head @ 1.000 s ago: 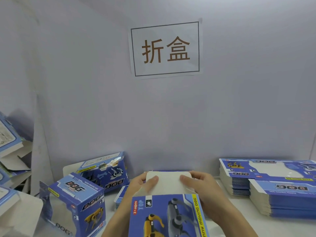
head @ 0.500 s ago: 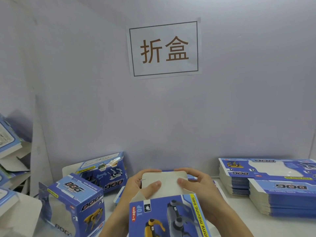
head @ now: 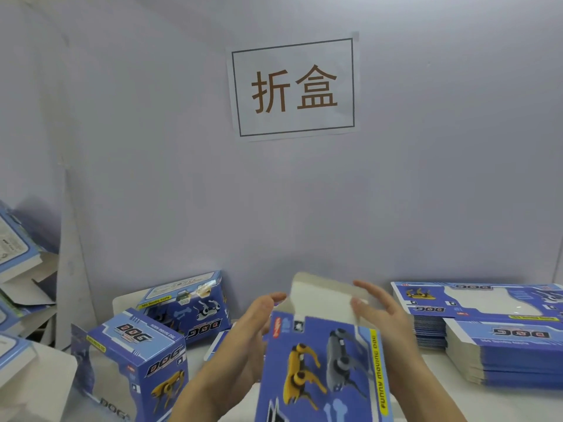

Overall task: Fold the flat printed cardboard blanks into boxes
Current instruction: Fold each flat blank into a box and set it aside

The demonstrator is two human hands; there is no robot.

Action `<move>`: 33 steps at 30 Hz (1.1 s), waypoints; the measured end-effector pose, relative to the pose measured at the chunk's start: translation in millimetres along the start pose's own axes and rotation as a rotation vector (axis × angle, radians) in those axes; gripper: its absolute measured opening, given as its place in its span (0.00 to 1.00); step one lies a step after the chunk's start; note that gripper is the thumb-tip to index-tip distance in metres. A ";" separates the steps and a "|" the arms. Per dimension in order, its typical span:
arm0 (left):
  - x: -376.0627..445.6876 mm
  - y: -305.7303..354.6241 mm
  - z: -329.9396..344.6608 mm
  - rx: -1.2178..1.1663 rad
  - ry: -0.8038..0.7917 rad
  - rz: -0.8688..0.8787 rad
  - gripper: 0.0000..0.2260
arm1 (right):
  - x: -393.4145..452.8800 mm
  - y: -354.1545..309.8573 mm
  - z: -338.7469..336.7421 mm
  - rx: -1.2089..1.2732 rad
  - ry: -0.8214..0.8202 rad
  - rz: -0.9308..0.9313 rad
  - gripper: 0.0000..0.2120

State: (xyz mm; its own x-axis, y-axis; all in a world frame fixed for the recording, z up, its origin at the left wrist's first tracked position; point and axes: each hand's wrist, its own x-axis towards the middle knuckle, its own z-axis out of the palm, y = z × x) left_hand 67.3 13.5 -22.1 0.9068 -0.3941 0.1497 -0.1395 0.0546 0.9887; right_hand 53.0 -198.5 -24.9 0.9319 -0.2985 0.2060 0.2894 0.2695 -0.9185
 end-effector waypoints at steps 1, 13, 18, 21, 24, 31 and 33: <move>-2.4 2.4 1.0 -0.049 -0.030 -0.053 0.15 | 2.5 -1.6 -5.4 0.069 0.071 0.000 0.12; -22.9 -4.8 -21.1 -0.060 -0.180 -0.161 0.36 | 16.2 0.4 -41.0 0.707 0.250 0.057 0.15; -29.1 -0.8 -25.7 -0.051 -0.123 0.067 0.30 | 11.3 23.4 -43.7 0.696 0.242 0.162 0.15; -23.6 16.3 -25.7 -0.283 0.364 0.484 0.31 | 9.9 29.7 -41.4 0.604 0.213 0.203 0.19; -27.2 32.1 -40.2 -0.472 0.638 0.561 0.46 | 8.3 30.2 -36.1 0.528 0.177 0.201 0.17; -8.6 -25.4 -38.1 0.391 0.397 0.104 0.16 | 7.2 32.8 -25.4 0.234 0.153 0.265 0.11; 1.0 -48.3 -24.5 0.676 0.315 0.017 0.19 | 9.2 35.6 -23.0 0.090 0.148 0.290 0.10</move>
State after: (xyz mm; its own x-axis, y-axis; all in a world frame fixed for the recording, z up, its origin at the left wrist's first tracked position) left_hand 84.7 32.9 -69.6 0.9592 -0.1112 0.2601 -0.2769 -0.5575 0.7827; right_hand 66.9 -212.7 -63.5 0.9385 -0.3249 -0.1170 0.0408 0.4408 -0.8967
